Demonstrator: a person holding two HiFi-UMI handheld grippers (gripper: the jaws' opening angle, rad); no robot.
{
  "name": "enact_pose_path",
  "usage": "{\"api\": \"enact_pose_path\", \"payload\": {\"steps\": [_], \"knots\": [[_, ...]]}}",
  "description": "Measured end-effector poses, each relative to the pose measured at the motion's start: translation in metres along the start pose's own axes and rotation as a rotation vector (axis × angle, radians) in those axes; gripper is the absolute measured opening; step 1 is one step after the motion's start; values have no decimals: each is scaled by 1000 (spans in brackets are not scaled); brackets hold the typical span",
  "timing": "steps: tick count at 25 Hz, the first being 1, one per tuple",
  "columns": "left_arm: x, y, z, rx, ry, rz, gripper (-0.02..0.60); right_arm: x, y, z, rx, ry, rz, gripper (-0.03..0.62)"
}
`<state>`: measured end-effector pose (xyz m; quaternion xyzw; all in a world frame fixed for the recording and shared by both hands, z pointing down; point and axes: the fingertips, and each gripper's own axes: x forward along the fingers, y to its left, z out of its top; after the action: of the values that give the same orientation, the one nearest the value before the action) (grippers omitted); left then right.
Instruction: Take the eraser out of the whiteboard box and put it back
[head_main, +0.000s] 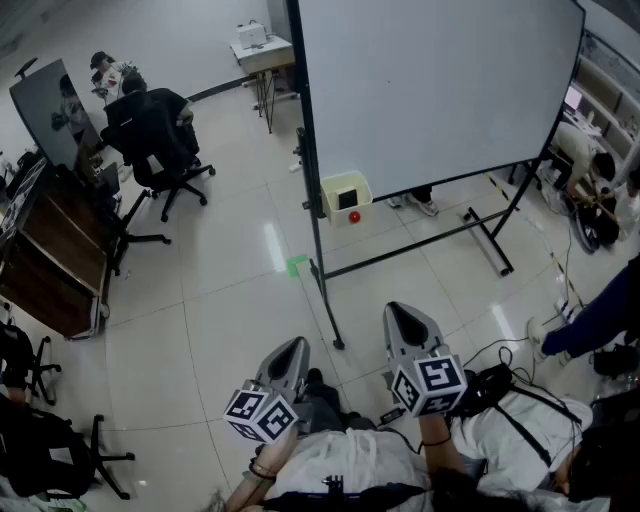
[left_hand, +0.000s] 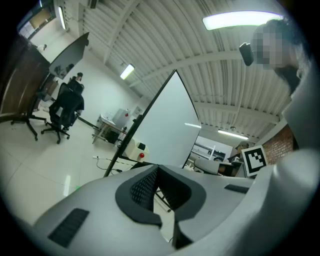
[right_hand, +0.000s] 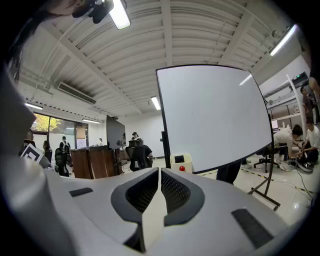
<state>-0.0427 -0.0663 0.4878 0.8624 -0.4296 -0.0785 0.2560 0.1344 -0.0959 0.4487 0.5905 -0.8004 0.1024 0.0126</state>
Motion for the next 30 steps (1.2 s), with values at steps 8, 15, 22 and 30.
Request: {"api": "enact_pose_path", "payload": {"steps": [8,15,22,30], "knots": [[27,44,34,0,-24,38,-14,87,-36,38,-19,-18,-22,209],[64,86,82,5,-81,49,-14,188,-61,45,-46,25,-19,250],[94,118,114,3,-101,32,-14,283,-82,8,-57,173,-30,334],[112,160,147,-4,-131,49,-14,341,-109,-32,-82,336,-83,331]]}}
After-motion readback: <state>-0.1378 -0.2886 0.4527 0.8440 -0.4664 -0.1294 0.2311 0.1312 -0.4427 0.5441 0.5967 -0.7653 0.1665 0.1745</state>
